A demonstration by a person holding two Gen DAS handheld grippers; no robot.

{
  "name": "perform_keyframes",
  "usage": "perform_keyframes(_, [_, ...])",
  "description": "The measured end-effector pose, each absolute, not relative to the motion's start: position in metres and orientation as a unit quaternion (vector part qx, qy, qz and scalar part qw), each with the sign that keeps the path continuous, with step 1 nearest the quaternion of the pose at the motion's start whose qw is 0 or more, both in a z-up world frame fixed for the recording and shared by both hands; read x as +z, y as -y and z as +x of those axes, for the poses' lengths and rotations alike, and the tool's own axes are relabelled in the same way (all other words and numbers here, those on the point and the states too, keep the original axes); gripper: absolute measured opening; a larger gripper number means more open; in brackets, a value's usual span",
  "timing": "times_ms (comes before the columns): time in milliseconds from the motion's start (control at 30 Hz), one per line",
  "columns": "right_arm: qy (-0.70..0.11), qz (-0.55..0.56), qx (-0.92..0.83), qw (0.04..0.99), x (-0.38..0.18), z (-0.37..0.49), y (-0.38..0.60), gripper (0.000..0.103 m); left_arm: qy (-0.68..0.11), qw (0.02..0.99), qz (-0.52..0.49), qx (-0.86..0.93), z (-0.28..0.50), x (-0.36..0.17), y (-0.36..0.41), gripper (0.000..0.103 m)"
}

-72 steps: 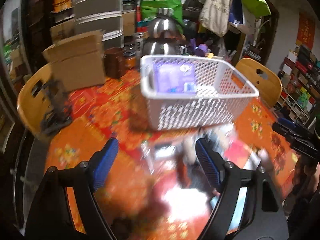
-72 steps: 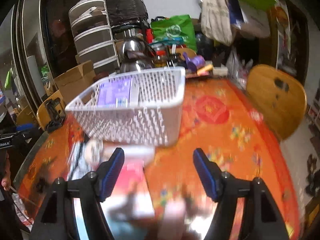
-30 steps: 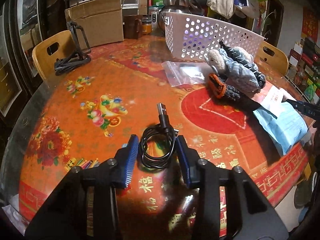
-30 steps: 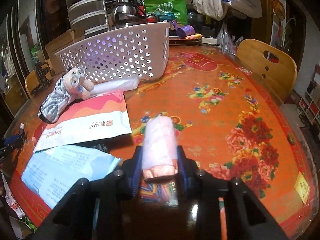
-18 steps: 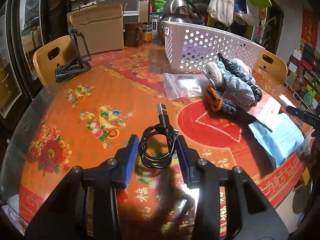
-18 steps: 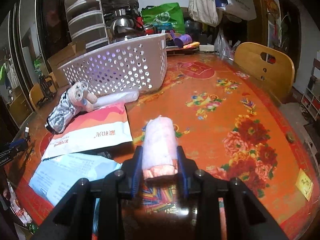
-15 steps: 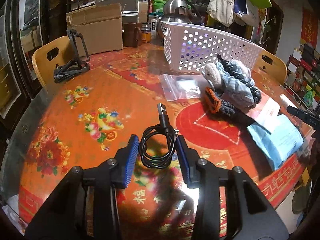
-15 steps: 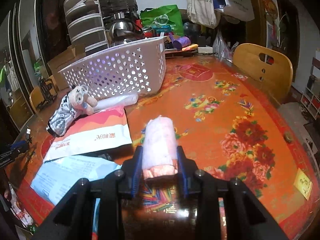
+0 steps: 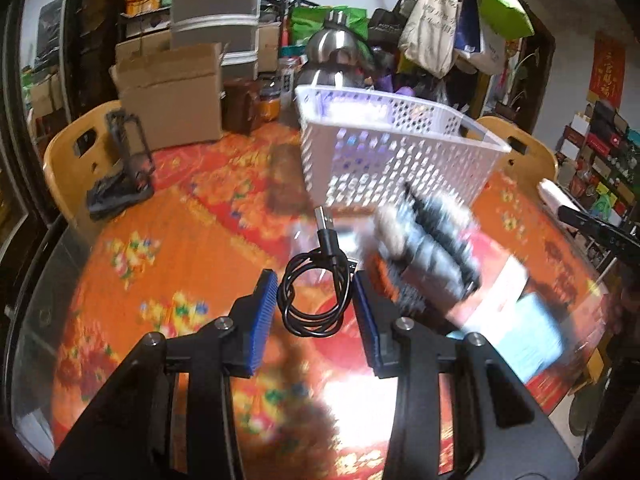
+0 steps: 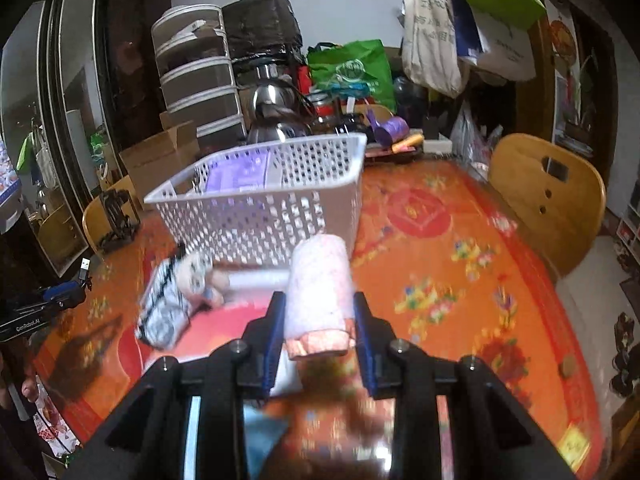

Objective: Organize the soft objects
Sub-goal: 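Carry the towel roll and cable into the basket while both grippers open to release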

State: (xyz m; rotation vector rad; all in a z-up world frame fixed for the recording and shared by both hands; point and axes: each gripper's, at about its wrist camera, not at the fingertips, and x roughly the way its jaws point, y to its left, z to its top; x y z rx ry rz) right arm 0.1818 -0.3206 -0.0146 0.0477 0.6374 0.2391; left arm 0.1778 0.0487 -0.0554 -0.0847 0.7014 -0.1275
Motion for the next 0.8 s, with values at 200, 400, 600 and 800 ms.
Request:
perform_keyframes(200, [-0.310, 0.012, 0.133, 0.941, 0.016, 0.221, 0.306, 0.031, -0.336, 0.937, -0.045, -0.085, 0.220, -0.009, -0.033, 0.036])
perform_keyframes(400, [-0.316, 0.005, 0.132, 0.940, 0.043, 0.279, 0.292, 0.031, -0.330, 0.939, -0.044, -0.080, 0.283, 0.034, -0.016, 0.036])
perform_keyframes(600, [-0.344, -0.006, 0.113, 0.932, 0.041, 0.339, 0.284, 0.031, -0.374, 0.925, -0.025, -0.059, 0.366, 0.041, 0.006, 0.036])
perform_keyframes(800, [-0.369, -0.002, 0.109, 0.923, 0.022, 0.372, 0.279, 0.031, -0.414, 0.907, -0.050, -0.056, 0.417, 0.016, 0.015, 0.036])
